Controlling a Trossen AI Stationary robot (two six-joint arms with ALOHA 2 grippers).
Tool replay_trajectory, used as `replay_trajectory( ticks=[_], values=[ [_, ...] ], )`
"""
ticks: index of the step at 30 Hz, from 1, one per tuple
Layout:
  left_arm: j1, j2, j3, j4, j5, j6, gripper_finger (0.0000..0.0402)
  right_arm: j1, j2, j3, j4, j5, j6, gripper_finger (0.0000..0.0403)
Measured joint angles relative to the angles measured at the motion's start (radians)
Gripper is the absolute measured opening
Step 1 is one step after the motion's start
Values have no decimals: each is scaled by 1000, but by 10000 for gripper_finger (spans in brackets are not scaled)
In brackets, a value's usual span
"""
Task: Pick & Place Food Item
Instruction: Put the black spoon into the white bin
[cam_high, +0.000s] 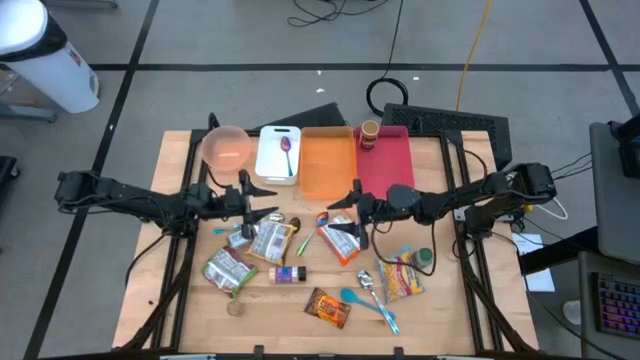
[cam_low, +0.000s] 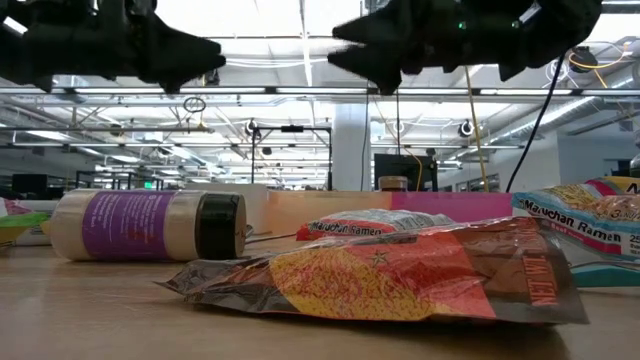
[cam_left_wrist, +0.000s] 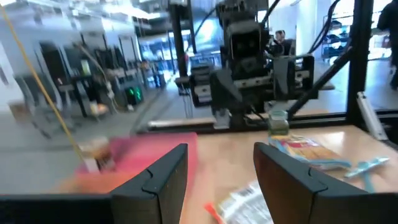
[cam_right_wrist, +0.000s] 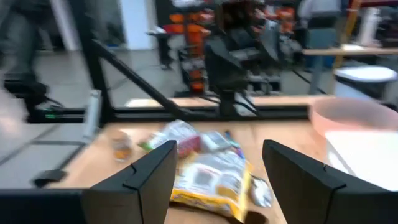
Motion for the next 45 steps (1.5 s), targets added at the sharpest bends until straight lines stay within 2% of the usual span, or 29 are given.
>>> replay_trajectory(
  ticks=[6, 9, 19, 28, 33, 41, 45],
  values=[
    [46, 0, 0, 86, -1, 97, 191, -9, 60, 1, 0, 126, -39, 233],
    [88, 0, 1, 90, -1, 143, 191, -23, 100, 0, 10, 155, -57, 233],
    [229, 0, 15, 87, -1, 145, 191, -75, 204, 0, 61, 150, -75, 233],
    [251, 0, 89, -3, 0, 146, 191, -82, 188, 0, 78, 146, -165, 233],
    [246, -8, 136, -157, -1, 147, 191, -84, 160, 1, 91, 147, -205, 233],
    [246, -96, 282, -671, -1, 105, 191, -121, 99, 1, 87, 148, -203, 233],
    [247, -128, 309, -822, 11, 9, 191, -148, 84, 2, 85, 148, -203, 233]
  ],
)
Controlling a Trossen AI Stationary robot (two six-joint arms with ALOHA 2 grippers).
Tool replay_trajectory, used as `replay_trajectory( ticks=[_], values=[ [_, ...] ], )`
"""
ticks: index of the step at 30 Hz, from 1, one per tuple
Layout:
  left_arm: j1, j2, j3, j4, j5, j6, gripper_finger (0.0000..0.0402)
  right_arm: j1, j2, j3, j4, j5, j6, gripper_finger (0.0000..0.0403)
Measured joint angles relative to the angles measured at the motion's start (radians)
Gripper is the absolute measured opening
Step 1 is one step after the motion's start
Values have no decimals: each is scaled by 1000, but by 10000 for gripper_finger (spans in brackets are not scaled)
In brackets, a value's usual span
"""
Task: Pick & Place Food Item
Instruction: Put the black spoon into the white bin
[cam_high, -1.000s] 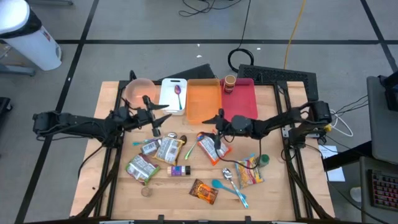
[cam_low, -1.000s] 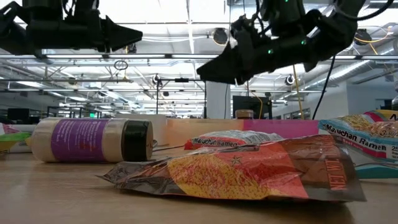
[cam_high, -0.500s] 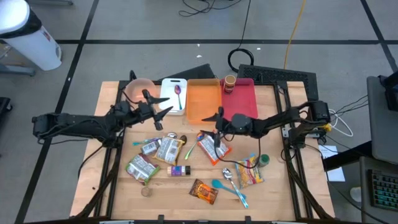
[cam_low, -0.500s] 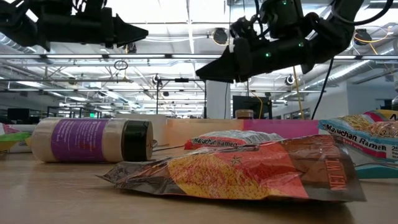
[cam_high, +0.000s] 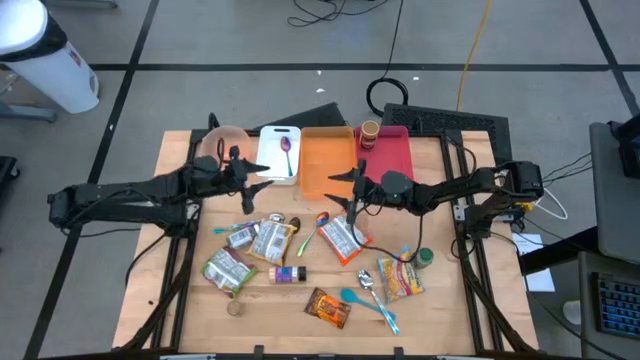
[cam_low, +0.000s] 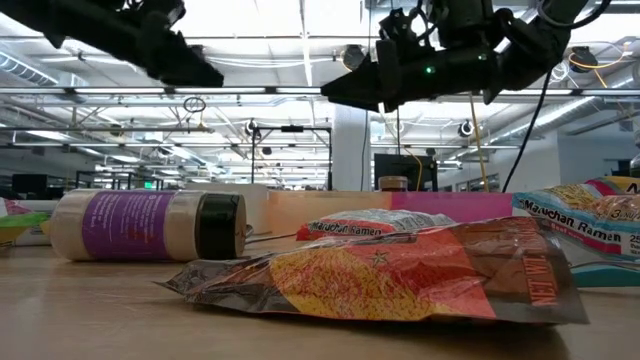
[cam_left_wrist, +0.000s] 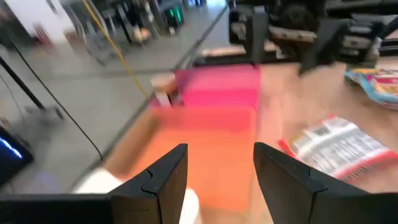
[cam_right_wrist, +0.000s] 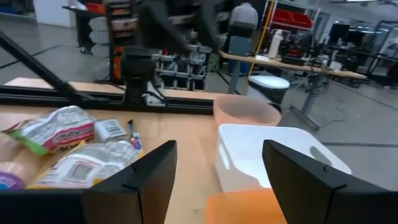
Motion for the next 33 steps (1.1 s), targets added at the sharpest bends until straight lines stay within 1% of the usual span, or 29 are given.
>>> replay_trajectory(
  ticks=[2, 5, 7, 10, 12, 15, 23, 25, 28, 30, 33],
  values=[
    [0, -11, 0, -82, 26, -23, 191, -13, -2, 0, -2, -15, 0, 233],
    [0, -16, 0, -189, 82, -52, 191, -38, -3, 10, -15, -109, 29, 233],
    [0, -15, 0, -240, 135, -70, 191, -51, -3, 29, -45, -151, 72, 233],
    [0, -5, -1, -286, 201, -74, 191, -60, -3, 68, -152, -154, 84, 233],
    [0, 1, -13, -293, 215, -77, 191, -60, -3, 93, -216, -153, 81, 233],
    [0, 7, -34, -266, 217, -92, 191, -56, -3, 122, -258, -154, 82, 233],
    [2, 87, -45, -230, 216, -97, 191, -43, -3, 123, -247, -155, 106, 233],
    [2, 110, -45, -190, 216, -96, 191, -43, -3, 123, -242, -155, 105, 233],
    [2, 136, -45, -138, 188, -97, 191, -43, -3, 123, -243, -156, 104, 233],
    [3, 151, -45, -94, 157, -125, 191, -43, -3, 123, -243, -159, 90, 233],
    [10, 171, -45, -60, 127, -185, 191, -43, -1, 122, -258, -219, 63, 233]
  ],
)
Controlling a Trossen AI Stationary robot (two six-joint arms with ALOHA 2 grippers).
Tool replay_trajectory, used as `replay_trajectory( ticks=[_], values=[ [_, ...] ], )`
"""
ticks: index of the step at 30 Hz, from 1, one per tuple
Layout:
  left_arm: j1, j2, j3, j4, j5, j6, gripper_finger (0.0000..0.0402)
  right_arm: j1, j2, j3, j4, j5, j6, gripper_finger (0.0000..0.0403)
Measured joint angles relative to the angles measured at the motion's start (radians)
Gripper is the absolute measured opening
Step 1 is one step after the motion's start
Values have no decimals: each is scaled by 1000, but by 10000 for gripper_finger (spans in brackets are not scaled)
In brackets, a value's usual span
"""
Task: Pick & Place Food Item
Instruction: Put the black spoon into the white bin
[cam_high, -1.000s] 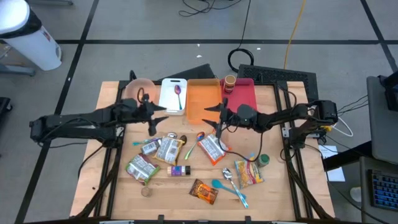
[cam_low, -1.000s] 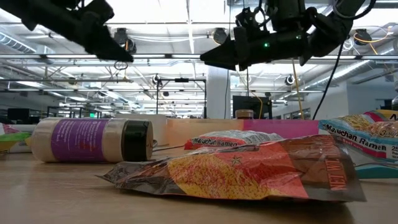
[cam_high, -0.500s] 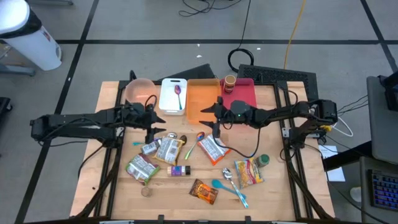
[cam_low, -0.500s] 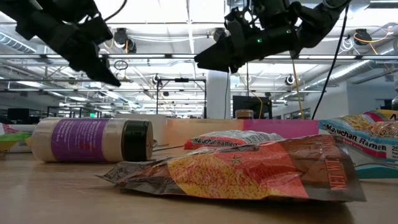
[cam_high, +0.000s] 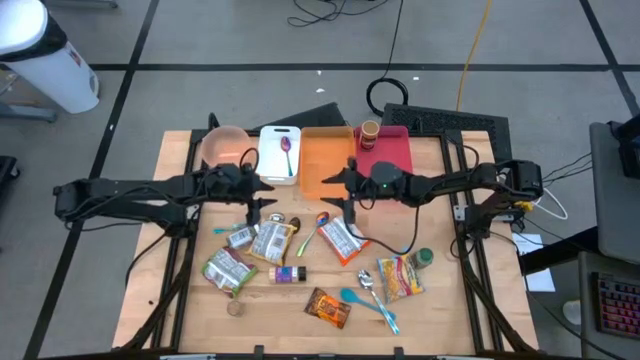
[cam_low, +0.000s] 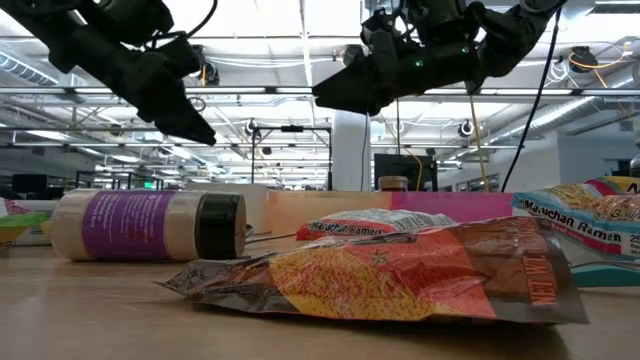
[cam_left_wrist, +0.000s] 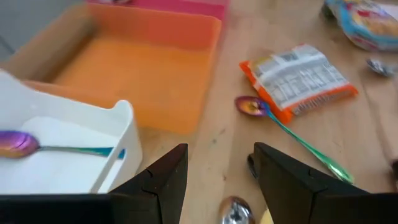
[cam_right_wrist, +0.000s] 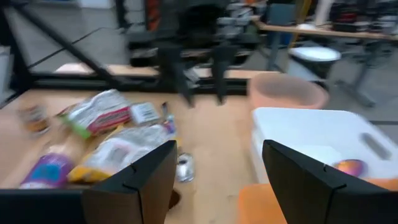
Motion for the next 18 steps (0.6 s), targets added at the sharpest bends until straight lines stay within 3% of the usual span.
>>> replay_trajectory(
  ticks=[5, 13, 18],
  values=[
    [4, 12, 0, 3, 28, 4, 191, 2, 49, -1, 8, -91, -6, 233],
    [57, 142, 1, 22, 200, 94, 191, 12, 91, -1, 32, -90, 116, 233],
    [114, 247, 1, 130, 295, 97, 191, 35, 91, -1, 48, -91, 118, 233]
  ],
)
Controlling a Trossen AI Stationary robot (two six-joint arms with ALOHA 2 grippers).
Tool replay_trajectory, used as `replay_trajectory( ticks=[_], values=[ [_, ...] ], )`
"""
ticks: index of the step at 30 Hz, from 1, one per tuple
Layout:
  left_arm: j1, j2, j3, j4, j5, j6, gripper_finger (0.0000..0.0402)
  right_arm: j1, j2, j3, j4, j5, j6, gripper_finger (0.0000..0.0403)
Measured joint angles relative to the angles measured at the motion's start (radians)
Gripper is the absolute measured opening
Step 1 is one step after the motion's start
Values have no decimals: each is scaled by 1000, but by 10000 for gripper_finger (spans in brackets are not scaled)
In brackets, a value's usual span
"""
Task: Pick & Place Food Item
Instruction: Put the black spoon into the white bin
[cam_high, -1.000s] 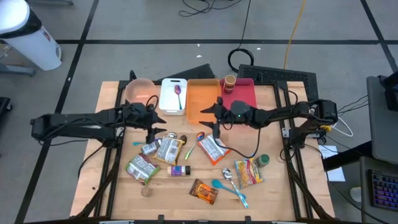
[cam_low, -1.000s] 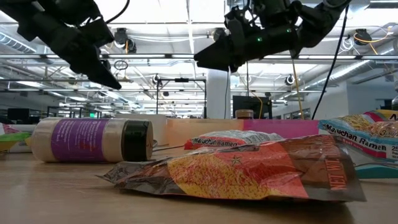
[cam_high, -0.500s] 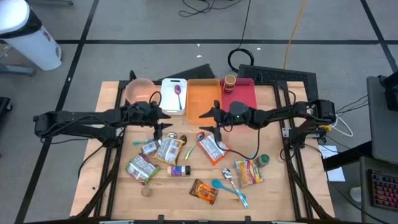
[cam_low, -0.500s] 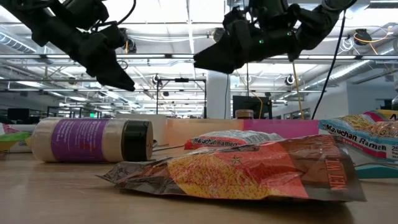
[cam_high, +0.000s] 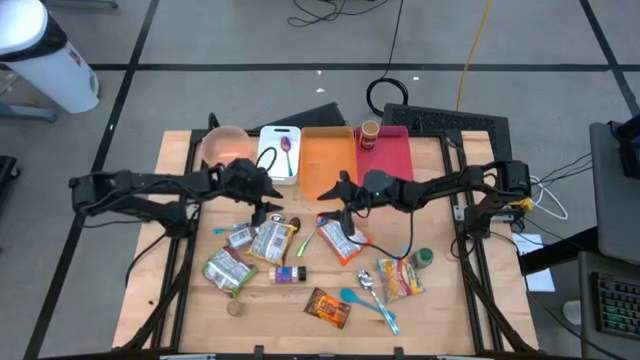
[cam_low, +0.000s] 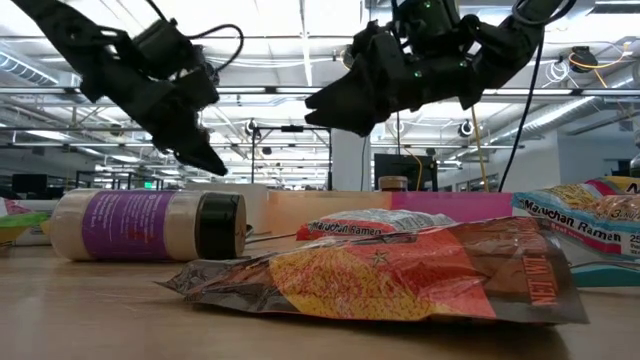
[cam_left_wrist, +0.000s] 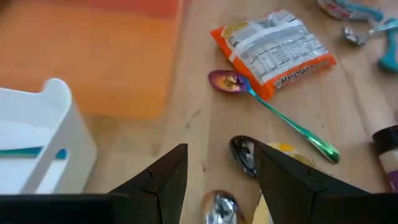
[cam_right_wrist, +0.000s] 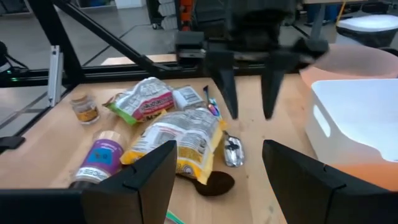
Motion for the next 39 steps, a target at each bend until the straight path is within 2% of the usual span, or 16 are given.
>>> replay_trajectory(
  ticks=[4, 16, 20, 39],
  values=[
    [31, 93, 0, 87, 108, -9, 191, -2, 0, 0, 3, 0, 0, 233],
    [38, 344, 127, 65, 197, -15, 191, -48, 0, 0, -12, 0, -50, 233],
    [27, 381, 163, -7, 195, -9, 191, -52, 0, 0, -41, -1, -61, 233],
    [-109, 402, 175, 2, 31, -43, 191, -52, 1, 0, -47, 0, -84, 233]
  ],
)
